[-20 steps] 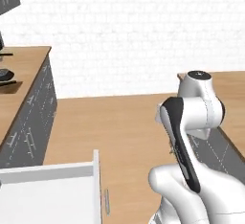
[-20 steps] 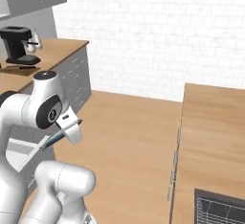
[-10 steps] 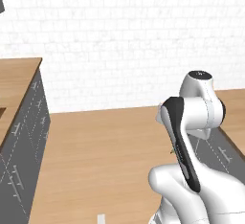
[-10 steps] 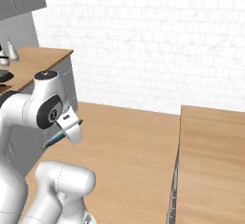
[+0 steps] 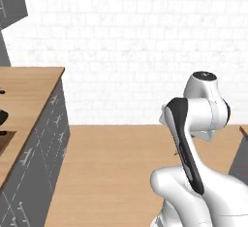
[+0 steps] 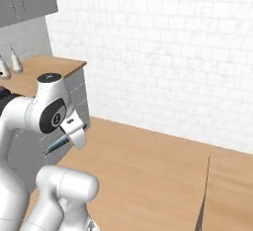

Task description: Pick up the knife from the drawer and place it on the cutting board. Then place the meat from the plate to the cutting board.

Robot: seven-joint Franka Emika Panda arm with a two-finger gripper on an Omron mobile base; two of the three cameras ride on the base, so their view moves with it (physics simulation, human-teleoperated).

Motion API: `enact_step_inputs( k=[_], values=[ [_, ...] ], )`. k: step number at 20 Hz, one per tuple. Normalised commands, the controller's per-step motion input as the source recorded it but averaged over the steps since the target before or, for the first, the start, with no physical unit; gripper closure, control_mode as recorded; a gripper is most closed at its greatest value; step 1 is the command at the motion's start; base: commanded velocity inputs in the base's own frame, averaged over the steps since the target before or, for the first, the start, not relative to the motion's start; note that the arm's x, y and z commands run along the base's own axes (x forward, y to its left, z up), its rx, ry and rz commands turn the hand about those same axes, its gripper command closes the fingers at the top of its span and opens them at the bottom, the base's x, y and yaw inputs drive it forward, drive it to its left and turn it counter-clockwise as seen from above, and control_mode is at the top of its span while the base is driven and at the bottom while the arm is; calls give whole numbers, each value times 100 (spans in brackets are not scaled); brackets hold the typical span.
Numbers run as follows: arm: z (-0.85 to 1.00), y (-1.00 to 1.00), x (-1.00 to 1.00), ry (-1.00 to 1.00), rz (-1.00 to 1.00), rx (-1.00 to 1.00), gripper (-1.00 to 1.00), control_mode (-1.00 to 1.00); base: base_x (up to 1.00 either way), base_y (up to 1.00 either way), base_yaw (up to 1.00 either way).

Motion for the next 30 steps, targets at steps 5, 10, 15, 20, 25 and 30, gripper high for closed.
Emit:
enact_step_inputs(
  k=[5,10,15,20,25,30],
  values=[
    [0,0,0,0,0,0,100,100,100,31,58],
    [0,0,0,0,0,0,100,100,87,45,68],
    [0,0,0,0,0,0,100,100,30,49,78],
    [0,0,0,0,0,0,100,100,3,9,81],
    [0,0,0,0,0,0,100,100,32,-30,70],
    [0,0,0,0,0,0,100,100,35,-88,38]
  ],
)
